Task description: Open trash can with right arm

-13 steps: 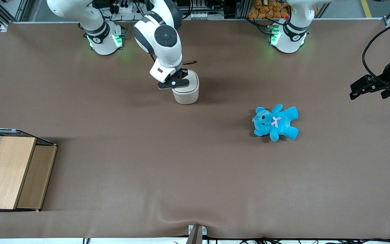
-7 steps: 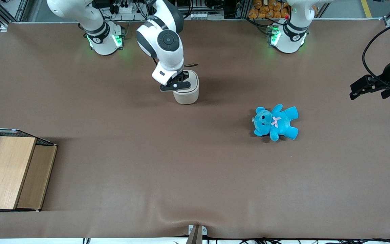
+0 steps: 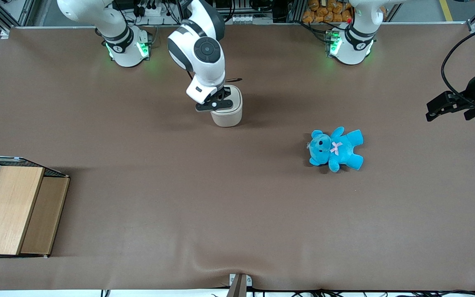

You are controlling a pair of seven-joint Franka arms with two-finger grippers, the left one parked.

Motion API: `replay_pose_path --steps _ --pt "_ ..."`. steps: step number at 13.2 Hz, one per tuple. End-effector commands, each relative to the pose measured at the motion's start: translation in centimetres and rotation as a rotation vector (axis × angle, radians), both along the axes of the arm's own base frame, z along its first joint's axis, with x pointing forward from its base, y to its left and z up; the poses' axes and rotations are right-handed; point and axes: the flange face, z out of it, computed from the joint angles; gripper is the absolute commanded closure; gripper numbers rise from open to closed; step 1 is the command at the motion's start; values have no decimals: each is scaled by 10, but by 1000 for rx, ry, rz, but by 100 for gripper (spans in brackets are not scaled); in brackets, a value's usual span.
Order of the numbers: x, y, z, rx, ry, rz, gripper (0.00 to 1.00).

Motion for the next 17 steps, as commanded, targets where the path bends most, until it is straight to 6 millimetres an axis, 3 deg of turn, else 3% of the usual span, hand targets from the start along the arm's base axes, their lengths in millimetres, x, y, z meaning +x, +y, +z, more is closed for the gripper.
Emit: replay_pose_path --steps 1,3,6,7,8,9,12,17 --pt "12 17 47 -20 24 -25 100" --pt "15 28 74 32 62 -81 100" --pt "19 37 98 61 58 -112 100" --pt "20 40 108 78 76 -145 79" --pt "26 36 119 89 100 -173 20" --pt "38 27 130 88 112 -192 0" --pt "66 -1 157 84 124 -233 0" --pt "131 -88 207 71 150 -368 0"
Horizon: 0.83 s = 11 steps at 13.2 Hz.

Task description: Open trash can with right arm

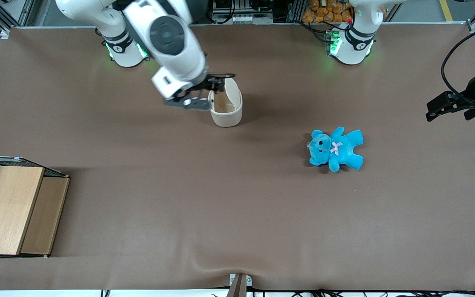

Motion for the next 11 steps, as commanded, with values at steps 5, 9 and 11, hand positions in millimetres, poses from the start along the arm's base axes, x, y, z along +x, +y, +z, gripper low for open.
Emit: replay_pose_path --steps 5,9,11 --pt "64 -113 45 41 30 -133 0" --pt "88 -185 49 93 29 -105 0" --pt "94 -212 54 65 -13 -39 0"
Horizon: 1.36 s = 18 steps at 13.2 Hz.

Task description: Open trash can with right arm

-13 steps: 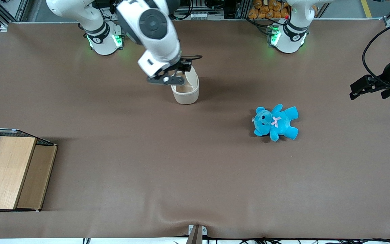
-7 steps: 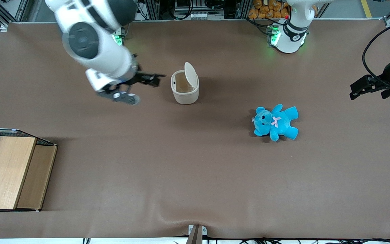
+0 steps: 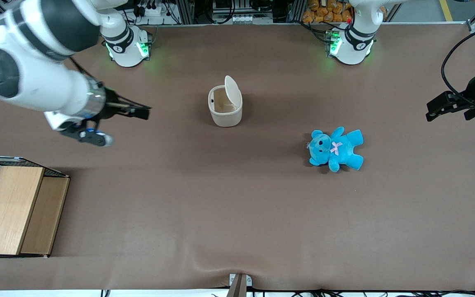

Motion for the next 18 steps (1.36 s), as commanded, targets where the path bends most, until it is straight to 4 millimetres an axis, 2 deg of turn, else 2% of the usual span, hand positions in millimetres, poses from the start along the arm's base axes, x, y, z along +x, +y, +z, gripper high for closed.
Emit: replay_pose_path --steps 1,4,5,7,9,10,12,14,18 --pt "0 -33 22 -31 -65 90 0" --pt "-3 -83 45 -16 -107 178 0" --pt "-8 -95 54 -27 -114 195 0" --pt "-19 -129 81 -49 -162 195 0" --pt "-30 -163 100 -36 -200 261 0" --pt "-38 -174 110 -40 -211 254 0" --pt "-61 -181 130 -43 -214 242 0" --pt "-80 -179 135 -43 -221 244 0" --pt "-71 -193 134 -114 -260 237 0"
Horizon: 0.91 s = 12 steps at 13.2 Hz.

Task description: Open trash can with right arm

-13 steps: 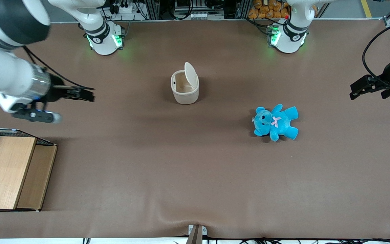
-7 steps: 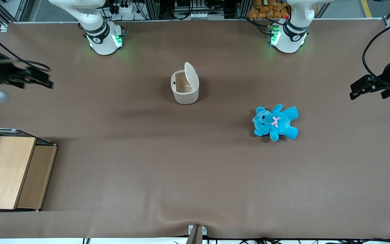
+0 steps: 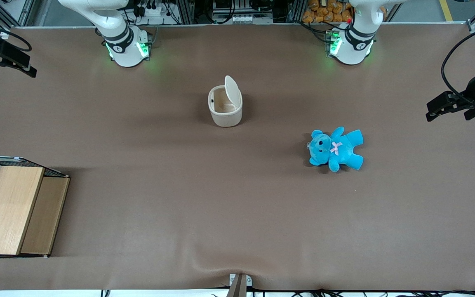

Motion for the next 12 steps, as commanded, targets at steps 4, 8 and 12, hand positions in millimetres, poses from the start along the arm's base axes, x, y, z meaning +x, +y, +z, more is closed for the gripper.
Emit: replay_pose_path --steps 4,8,12 --pt "6 -7 -13 -34 -36 4 0" --pt "10 -17 -20 -18 -20 -10 0" --pt "13 -18 -22 -20 -13 -14 0"
